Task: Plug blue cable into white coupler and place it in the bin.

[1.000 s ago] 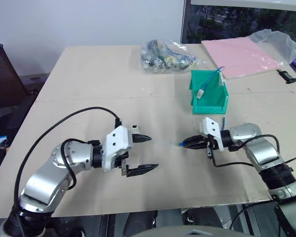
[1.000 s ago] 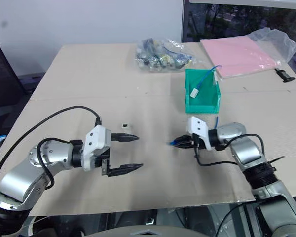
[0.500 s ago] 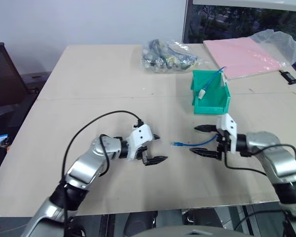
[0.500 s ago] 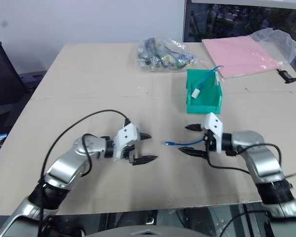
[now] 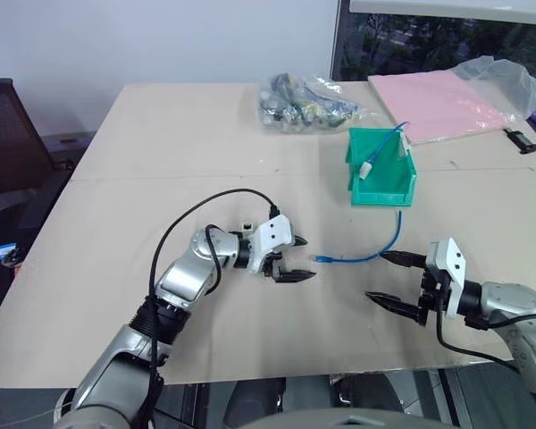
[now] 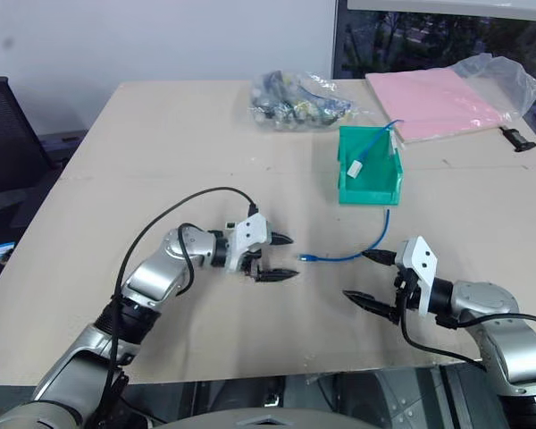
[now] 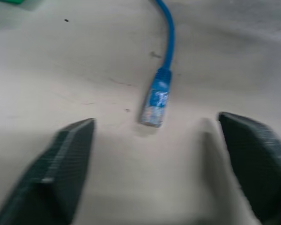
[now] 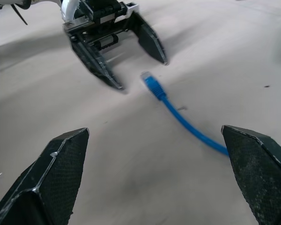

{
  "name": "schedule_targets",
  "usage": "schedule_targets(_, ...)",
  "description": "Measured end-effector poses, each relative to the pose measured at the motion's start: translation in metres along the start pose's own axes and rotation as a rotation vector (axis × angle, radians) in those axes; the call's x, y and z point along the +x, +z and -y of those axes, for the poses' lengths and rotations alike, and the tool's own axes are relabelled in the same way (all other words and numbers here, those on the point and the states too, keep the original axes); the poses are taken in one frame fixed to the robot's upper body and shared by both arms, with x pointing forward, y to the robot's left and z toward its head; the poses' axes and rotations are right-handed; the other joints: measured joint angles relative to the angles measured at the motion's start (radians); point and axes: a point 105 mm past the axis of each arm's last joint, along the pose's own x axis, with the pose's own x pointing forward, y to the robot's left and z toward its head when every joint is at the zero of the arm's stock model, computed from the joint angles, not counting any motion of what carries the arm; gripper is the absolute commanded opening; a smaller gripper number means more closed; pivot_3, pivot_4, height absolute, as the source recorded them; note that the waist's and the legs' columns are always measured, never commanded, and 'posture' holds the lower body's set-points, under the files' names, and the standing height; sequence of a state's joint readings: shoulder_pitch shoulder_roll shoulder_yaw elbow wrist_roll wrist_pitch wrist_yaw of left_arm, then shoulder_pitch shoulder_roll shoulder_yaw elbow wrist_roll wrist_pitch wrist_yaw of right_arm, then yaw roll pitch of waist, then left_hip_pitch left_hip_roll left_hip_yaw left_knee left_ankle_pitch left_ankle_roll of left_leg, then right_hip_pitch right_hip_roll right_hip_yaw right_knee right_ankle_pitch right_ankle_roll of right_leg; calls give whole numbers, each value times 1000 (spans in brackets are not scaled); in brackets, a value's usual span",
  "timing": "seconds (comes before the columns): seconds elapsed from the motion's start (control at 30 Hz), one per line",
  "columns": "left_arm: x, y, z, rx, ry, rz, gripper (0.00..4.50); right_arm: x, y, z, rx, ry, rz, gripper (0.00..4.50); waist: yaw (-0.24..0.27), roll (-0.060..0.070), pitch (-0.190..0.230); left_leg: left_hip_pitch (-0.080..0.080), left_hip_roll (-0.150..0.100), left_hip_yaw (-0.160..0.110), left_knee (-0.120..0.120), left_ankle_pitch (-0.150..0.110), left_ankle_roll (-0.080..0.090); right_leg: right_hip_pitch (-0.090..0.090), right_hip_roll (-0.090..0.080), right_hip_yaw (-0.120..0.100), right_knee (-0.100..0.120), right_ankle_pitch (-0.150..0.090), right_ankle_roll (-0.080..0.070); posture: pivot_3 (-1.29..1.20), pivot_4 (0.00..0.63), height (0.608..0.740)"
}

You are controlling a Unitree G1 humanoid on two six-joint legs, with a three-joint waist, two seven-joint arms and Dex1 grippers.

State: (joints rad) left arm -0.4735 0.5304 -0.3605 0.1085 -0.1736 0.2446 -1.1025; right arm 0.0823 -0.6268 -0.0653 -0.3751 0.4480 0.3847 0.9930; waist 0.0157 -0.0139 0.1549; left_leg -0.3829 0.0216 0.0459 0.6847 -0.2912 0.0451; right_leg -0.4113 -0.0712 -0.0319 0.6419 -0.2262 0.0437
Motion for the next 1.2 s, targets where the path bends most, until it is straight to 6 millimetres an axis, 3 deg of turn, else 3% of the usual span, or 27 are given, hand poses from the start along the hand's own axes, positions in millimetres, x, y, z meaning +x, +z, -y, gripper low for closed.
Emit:
schedule_targets(0.07, 0, 0, -1, 23, -9, -4, 1879, 0, 1, 1, -4, -4, 3, 4500, 0, 0, 0, -1, 0, 0, 0, -1, 1, 0, 0, 0, -1, 0, 0, 0, 150, 740)
schedule_targets(0.2, 1, 0, -3, 52, -14, -9, 830, 0, 2, 2, -15, -16, 9, 4500, 0, 0, 0, -1, 0, -1, 0, -1, 2, 0, 0, -1, -1, 0, 1, 0, 150, 740)
schedule_targets(0.27, 7, 3, 2, 59, -42, 14, 71, 0, 3, 3, -20, -22, 13, 4500, 1, 0, 0, -1, 0, -1, 0, -1, 2, 0, 0, -1, -1, 0, 1, 0, 150, 740)
schedule_targets(0.67, 14, 4, 9, 95, -85, 34, 9, -2, -2, 0, 7, -32, 17, 4500, 1, 0, 0, -1, 0, -1, 0, -1, 2, 0, 0, 0, 0, 0, 1, 0, 150, 740)
schedule_targets(0.8, 20, 14, 10, -49, -94, 120, 9, 0, -1, -18, 186, 39, 63, 4500, 0, 0, 0, -1, 1, -2, 1, -1, 2, 0, -1, 0, 0, 0, 1, 0, 150, 740)
schedule_targets(0.93, 13, 45, 11, -278, -127, 289, 9, 4, 7, -34, 437, 101, 170, 4500, -5, -1, 1, 0, 2, -3, 1, -1, 2, 0, -1, 0, 1, 0, 1, 0, 150, 740)
schedule_targets(1.0, 6, 59, 17, -433, -189, 369, 9, 11, 17, -31, 504, 95, 249, 4500, -7, -1, 1, 0, 2, -4, 1, -1, 2, 0, 0, 0, 1, 0, 1, 0, 150, 740)
schedule_targets(1.07, 6, 62, 20, -458, -209, 377, 9, 13, 22, -30, 508, 97, 271, 4500, -5, -1, 1, 1, 1, -4, 1, -1, 2, 0, 0, 0, 2, 0, 0, 0, 150, 740)
schedule_targets(1.2, -2, 77, 28, -607, -285, 459, 9, 24, 55, -18, 562, 102, 438, 4500, -5, -2, 1, 0, 1, -5, 1, -1, 2, 0, 1, -1, 2, 0, 0, 0, 150, 740)
